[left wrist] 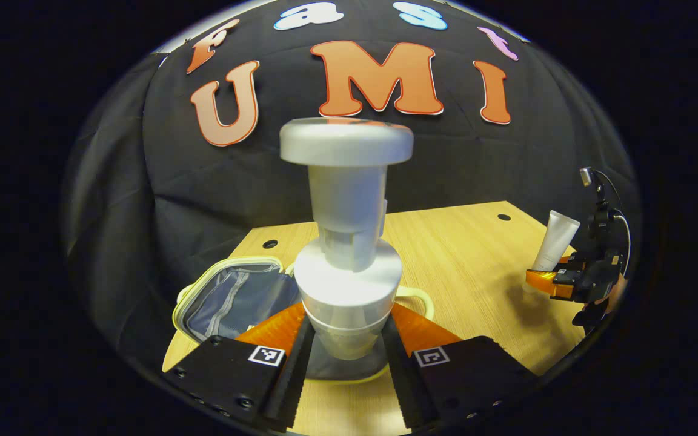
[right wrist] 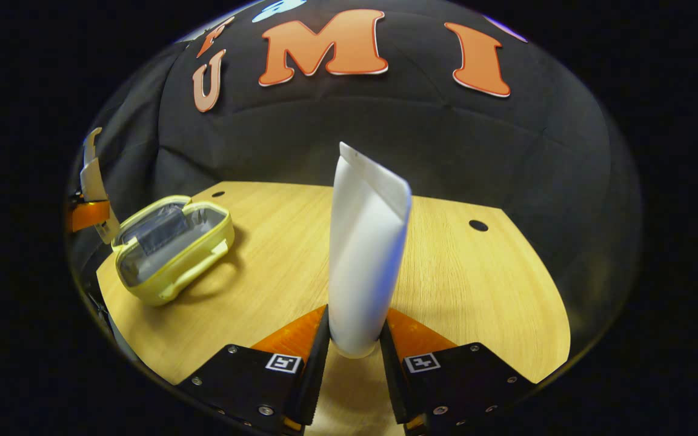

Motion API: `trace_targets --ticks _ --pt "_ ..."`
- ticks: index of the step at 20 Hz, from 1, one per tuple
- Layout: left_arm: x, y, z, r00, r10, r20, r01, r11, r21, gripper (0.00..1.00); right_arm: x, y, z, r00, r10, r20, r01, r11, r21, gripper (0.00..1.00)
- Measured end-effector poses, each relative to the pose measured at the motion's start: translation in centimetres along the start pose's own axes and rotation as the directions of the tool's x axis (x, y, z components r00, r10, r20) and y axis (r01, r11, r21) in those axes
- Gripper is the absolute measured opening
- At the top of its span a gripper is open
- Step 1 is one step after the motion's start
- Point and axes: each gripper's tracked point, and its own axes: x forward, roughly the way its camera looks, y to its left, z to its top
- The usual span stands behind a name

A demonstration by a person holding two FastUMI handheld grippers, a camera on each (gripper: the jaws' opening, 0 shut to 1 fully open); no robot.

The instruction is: First open the suitcase, pack the skin care products into it, and then close the suitcase.

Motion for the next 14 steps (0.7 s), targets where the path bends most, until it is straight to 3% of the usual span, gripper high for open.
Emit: trace_targets --ticks 3,9,10,11,14 --pt "1.0 2.7 1.0 0.999 -0.046 -0.003 0.046 0.999 0.02 0.63 -1.1 0.1 2.2 0.997 -0.065 0.028 0.066 0.998 -0.009 0.48" --pt "3.2 7.5 1.5 0.994 -0.11 -0.009 0.111 0.993 0.045 0.63 -2.4 3.7 7.6 0.992 -0.098 0.079 0.098 0.995 0.004 0.47" --pt "3.8 8.1 1.2 0.992 -0.124 -0.019 0.125 0.991 0.041 0.63 -2.5 4.5 8.3 0.991 -0.1 0.085 0.1 0.995 0.009 0.42" --pt "4.3 8.7 1.1 0.991 -0.135 -0.025 0.136 0.99 0.038 0.63 -2.6 5.2 9.0 0.991 -0.103 0.089 0.102 0.995 0.007 0.47" --pt "5.6 9.1 0.3 0.983 -0.178 -0.049 0.18 0.982 0.047 0.63 -2.7 7.2 9.7 0.989 -0.123 0.087 0.123 0.992 0.006 0.47"
